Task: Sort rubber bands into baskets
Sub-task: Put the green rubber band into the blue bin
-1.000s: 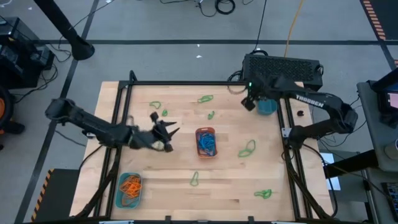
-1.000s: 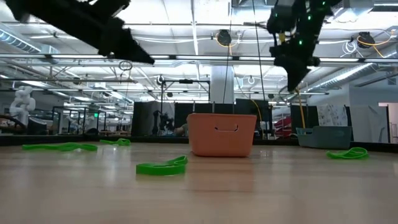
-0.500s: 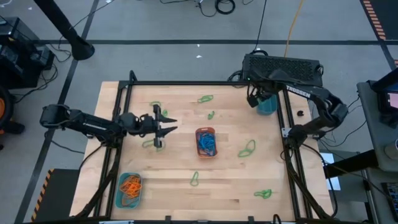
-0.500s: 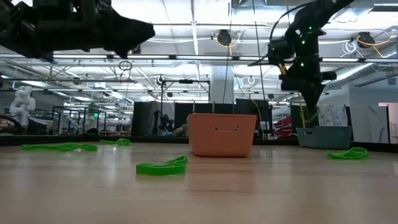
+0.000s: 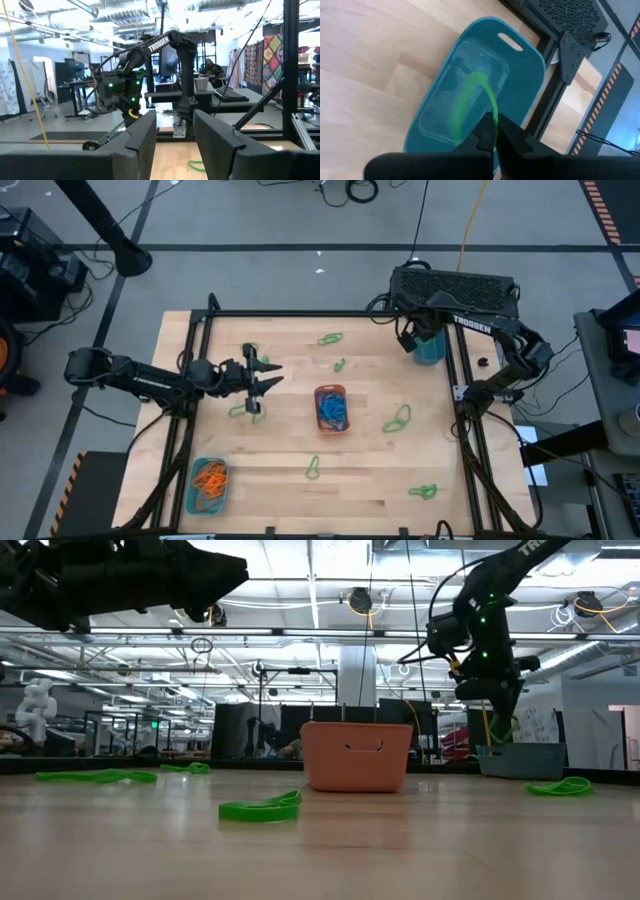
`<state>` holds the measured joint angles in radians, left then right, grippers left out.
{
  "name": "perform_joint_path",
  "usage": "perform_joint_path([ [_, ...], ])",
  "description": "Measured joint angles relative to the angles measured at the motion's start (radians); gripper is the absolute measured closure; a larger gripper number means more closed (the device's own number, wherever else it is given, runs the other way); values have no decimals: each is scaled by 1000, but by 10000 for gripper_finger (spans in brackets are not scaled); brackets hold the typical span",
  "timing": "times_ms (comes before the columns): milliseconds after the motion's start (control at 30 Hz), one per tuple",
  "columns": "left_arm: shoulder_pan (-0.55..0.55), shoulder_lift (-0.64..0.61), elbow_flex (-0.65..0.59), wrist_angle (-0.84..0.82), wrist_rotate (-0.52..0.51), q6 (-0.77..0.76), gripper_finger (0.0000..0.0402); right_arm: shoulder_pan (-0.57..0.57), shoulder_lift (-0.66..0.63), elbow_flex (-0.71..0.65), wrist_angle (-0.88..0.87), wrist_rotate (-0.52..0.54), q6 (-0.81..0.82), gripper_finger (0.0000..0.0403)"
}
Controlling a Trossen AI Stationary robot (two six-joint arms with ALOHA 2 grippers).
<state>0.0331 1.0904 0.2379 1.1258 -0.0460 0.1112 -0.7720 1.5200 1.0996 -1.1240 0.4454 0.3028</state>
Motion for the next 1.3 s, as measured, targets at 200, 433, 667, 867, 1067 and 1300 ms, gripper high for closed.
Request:
perform_joint_path([
  [200,-3,0,0,0,0,0,263,-15,0,0,6,14,-34,388],
  [433,-3,0,0,-5,0,-1,263,-57,0,0,0,25,-53,359],
  [667,-3,0,0,-7,12,-1,263,-60,-1,0,-1,25,-63,313],
  [867,-3,0,0,-8,13,-2,263,-57,-17,0,7,-39,-124,287],
  [1067,-3,0,1,-8,15,-2,263,-13,-107,3,7,-253,-128,285],
  [1300,-3,0,1,-8,16,-2,263,154,-231,3,6,-426,-2,285],
])
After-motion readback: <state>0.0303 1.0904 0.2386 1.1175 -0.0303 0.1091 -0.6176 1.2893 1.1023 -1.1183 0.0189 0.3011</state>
